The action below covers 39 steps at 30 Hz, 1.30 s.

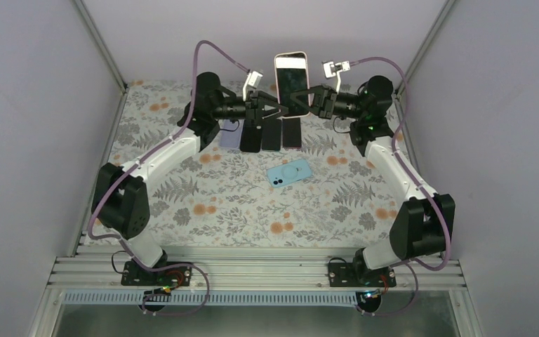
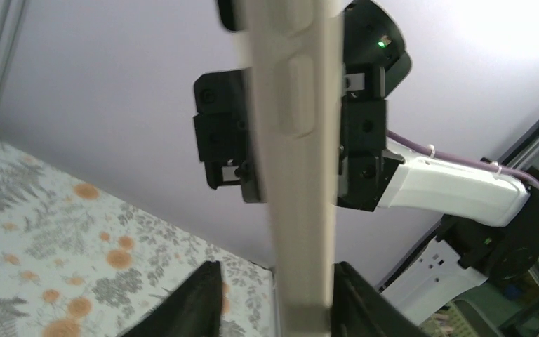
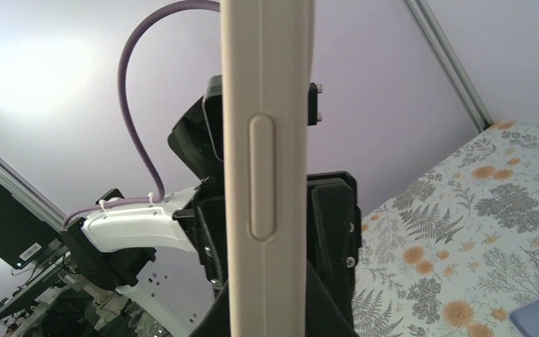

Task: Take the phone out of the phone case
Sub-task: Pick up the phone at the center of the board.

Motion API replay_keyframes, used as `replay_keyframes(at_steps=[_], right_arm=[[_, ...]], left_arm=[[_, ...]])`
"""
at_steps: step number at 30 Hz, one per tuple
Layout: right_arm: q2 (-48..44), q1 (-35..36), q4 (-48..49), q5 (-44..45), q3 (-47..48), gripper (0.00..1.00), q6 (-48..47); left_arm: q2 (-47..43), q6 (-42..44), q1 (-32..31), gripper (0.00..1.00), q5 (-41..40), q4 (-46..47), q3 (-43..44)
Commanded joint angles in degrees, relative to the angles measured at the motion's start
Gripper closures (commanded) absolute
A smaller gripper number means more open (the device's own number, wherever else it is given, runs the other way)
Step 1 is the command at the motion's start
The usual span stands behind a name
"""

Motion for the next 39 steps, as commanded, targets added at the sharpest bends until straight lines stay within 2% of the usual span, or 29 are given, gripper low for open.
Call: replay_keyframes(at_steps=[1, 5, 7, 12, 17, 23, 29, 34, 39], right_arm=[[-2.86, 0.09, 4.25, -0.16, 0.06, 0.96, 0.8], [-3.01, 0.08, 3.32, -0.21, 0.03, 0.95, -0.25], [-3.14, 0.13, 0.69, -0.37, 0.58, 0.9, -2.3], [-3.3, -0.04, -13.13, 0.02, 4.78, 0.71, -13.35], [-3.58, -0.04, -27.1, 0.54, 8.41, 0.69, -25.17], [-2.53, -0.08, -34.19, -1.85, 9.81, 0.65, -30.92], [-0.65, 0.0, -44.62, -2.75, 13.33, 0.69, -38.93], [-0.58, 0.02, -45.61, -3.5, 13.23, 0.74, -39.9], [-0.13, -0.01, -46.43, -4.78, 13.26, 0.74, -40.61]], left_arm=[[1.03, -0.72, -0.75, 0.65, -0.02, 1.93, 2.28], [0.62, 0.63, -0.78, 0.88, 0.27, 0.89, 1.8], [0.1, 2.69, -0.59, 0.97, 0.6, -1.16, 1.71], [-1.58, 8.61, 1.06, 0.98, 1.47, -8.04, 1.36], [-3.22, 14.56, 2.67, 0.97, 3.45, -15.25, 0.86], [-3.24, 26.02, 1.58, 0.98, 4.92, -27.96, 3.51], [-3.11, 29.82, 1.55, 0.98, 4.32, -31.97, 4.61], [-2.33, 32.24, 1.33, 0.98, 4.28, -34.82, 5.55], [-1.8, 34.48, 0.87, 0.98, 5.26, -37.09, 6.43]])
